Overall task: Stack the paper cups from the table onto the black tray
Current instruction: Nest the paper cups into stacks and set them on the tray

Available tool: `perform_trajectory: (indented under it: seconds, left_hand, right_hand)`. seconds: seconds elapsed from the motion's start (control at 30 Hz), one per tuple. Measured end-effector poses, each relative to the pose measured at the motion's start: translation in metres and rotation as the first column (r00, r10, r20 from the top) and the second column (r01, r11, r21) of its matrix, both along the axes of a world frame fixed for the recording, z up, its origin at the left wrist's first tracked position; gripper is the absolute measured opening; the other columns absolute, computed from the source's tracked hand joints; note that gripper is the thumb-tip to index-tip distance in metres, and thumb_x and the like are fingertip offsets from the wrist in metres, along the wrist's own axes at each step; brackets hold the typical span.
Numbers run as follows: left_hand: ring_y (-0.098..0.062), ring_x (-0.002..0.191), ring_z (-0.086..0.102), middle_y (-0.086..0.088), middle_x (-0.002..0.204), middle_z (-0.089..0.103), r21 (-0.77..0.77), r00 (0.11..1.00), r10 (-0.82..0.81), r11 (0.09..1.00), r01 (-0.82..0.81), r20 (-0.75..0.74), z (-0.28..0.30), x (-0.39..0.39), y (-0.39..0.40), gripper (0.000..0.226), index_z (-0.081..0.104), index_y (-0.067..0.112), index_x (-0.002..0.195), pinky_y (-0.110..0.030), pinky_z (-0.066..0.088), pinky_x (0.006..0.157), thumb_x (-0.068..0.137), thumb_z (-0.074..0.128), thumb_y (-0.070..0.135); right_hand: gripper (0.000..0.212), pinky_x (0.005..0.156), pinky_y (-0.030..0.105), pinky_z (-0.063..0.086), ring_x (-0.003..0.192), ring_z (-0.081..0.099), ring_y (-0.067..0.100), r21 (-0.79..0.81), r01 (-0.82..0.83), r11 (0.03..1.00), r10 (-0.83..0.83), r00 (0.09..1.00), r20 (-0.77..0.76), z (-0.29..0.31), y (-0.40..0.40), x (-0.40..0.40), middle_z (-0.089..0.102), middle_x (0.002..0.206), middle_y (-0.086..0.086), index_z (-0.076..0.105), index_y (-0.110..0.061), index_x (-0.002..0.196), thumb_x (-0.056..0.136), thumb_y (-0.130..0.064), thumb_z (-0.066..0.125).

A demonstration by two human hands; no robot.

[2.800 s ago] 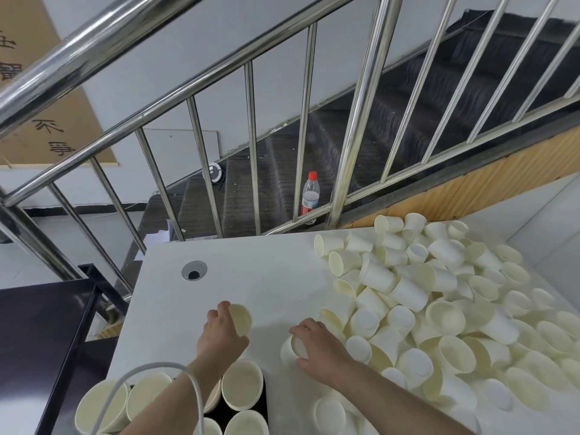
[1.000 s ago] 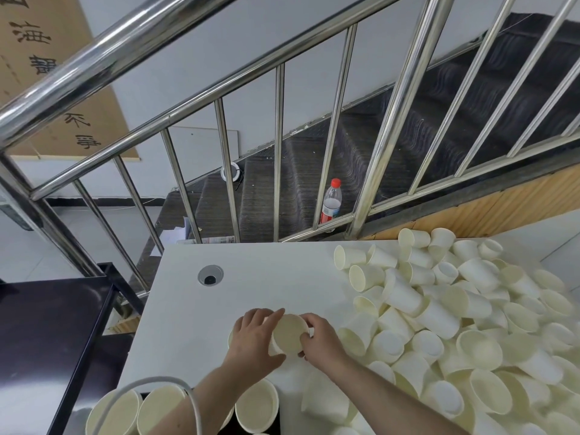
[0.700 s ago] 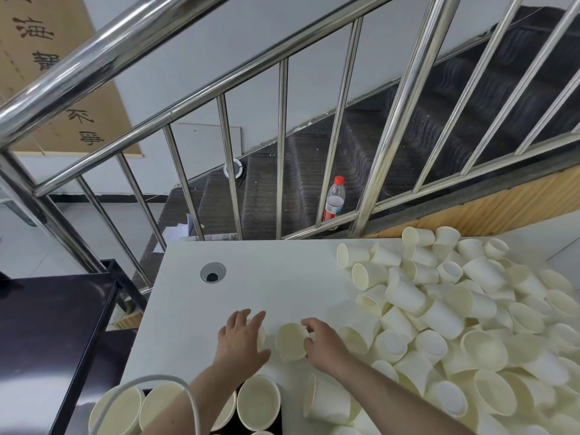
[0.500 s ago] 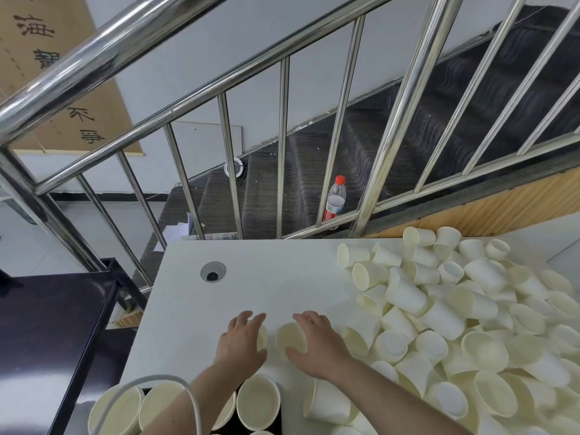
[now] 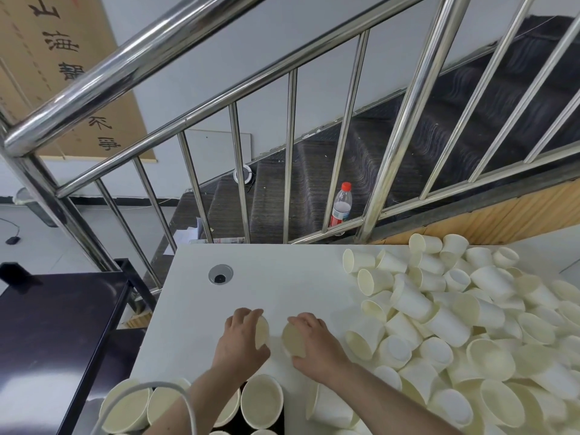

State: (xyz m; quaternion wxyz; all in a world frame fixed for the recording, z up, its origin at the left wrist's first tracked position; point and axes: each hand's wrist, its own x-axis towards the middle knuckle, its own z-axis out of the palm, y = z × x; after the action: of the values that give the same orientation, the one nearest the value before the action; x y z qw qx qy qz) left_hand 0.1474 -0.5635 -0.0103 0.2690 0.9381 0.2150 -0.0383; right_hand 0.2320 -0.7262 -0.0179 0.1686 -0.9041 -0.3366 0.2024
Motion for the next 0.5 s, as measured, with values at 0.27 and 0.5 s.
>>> perform_trajectory:
  seconds: [0.27,0.5]
  left_hand:
    - [-0.022,0.128,0.033,0.002,0.141,0.034,-0.05,0.966,0.037,0.998,-0.026,0.254,0.032,-0.014,-0.013,0.072,0.038,0.024,0.142,-0.021,0.035,0.094,0.076,0.065,0.013]
    - [-0.02,0.12,0.039,0.003,0.135,0.04,-0.073,0.907,0.108,0.994,-0.085,0.407,0.057,-0.058,-0.022,0.073,0.042,0.021,0.14,-0.021,0.029,0.095,0.074,0.07,0.006]
  right_hand:
    - [0.07,0.094,0.03,0.047,0.13,0.031,0.014,0.187,0.005,0.982,-0.019,0.997,0.073,0.031,-0.009,-0.006,0.029,0.143,-0.012,0.031,-0.027,0.147,0.084,-0.024,0.061]
    - [0.07,0.098,0.028,0.045,0.132,0.031,0.012,0.322,-0.043,0.946,0.012,0.995,0.099,0.052,-0.017,-0.028,0.032,0.143,-0.011,0.035,-0.028,0.146,0.083,-0.029,0.066]
